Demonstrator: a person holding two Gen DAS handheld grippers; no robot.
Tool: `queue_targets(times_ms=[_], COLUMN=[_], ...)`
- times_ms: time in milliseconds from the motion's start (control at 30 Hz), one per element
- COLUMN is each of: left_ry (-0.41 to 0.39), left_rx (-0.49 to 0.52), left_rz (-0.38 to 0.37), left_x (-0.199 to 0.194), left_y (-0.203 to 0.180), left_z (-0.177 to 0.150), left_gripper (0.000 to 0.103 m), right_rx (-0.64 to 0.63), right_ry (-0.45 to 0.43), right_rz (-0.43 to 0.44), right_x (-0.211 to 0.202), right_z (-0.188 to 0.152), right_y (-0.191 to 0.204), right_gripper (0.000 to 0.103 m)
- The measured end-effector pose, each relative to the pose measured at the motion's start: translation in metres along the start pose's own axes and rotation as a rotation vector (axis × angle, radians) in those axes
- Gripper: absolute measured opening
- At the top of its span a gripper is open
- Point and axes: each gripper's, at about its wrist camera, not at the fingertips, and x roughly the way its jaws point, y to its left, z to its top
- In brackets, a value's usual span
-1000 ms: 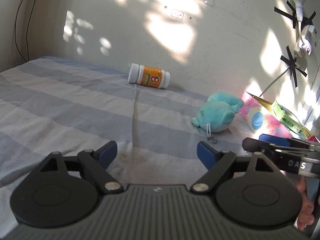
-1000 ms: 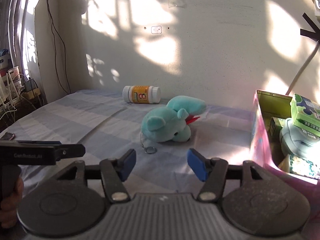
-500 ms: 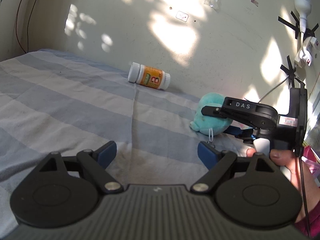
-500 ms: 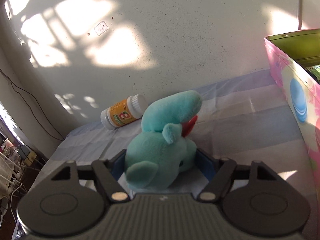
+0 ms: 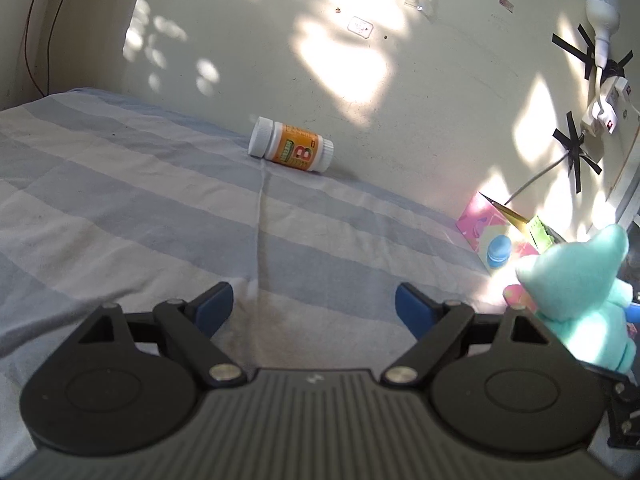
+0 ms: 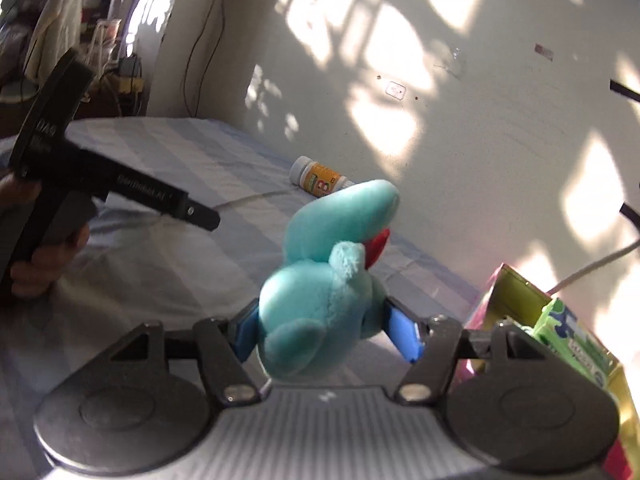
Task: Organize objects
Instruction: 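Lift the plush bear with the right gripper while the left gripper closes on it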
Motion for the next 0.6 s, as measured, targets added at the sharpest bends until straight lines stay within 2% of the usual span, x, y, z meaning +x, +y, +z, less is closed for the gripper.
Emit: queue_targets(times_ms=[100, 167, 267, 300, 367, 433, 533, 600], left_ry=[0.007, 0.008, 0.019, 0.023, 0.033, 0.037, 0.03, 0.029], left_rx=[0.063, 0.104, 0.121, 0.118, 0.11, 0.106, 0.098, 0.086], left_rz=[-0.008, -0.014, -0.05, -0.061, -0.082, -0.091, -0.105, -0.125], left_x=[-0.002, -0.008, -0.02, -0.024, -0.031, -0.039, -0.049, -0.054], left_y=[-0.012, -0.02, -0.029, -0.03, -0.031, -0.032, -0.033, -0.035], left_z=[-0.003, -0.007, -0.012, -0.013, -0.014, -0.013, -0.01, -0.006], left_gripper=[0.09, 0.09, 0.09, 0.09, 0.09, 0.09, 0.09, 0.09], right_rx=[-0.322, -0.444, -0.512, -0.509, -0.499, -0.432, -0.308, -0.173], right_ry=[0.037, 0.046, 0.019, -0.004, -0.038, -0.055, -0.075, -0.101], right_rz=[-0.099, -0.116, -0.062, -0.05, -0.037, 0.003, 0.042, 0.097], right_x=[-0.027, -0.032, -0.034, -0.033, -0.035, -0.037, -0.046, -0.055], right_z=[-0.016, -0.024, -0.029, -0.029, -0.027, -0.023, -0.02, -0.019], right_y=[0.035, 0.055, 0.079, 0.086, 0.093, 0.091, 0.079, 0.059], right_gripper=[0.074, 0.076, 0.093, 0.097, 0.099, 0.1, 0.1, 0.1])
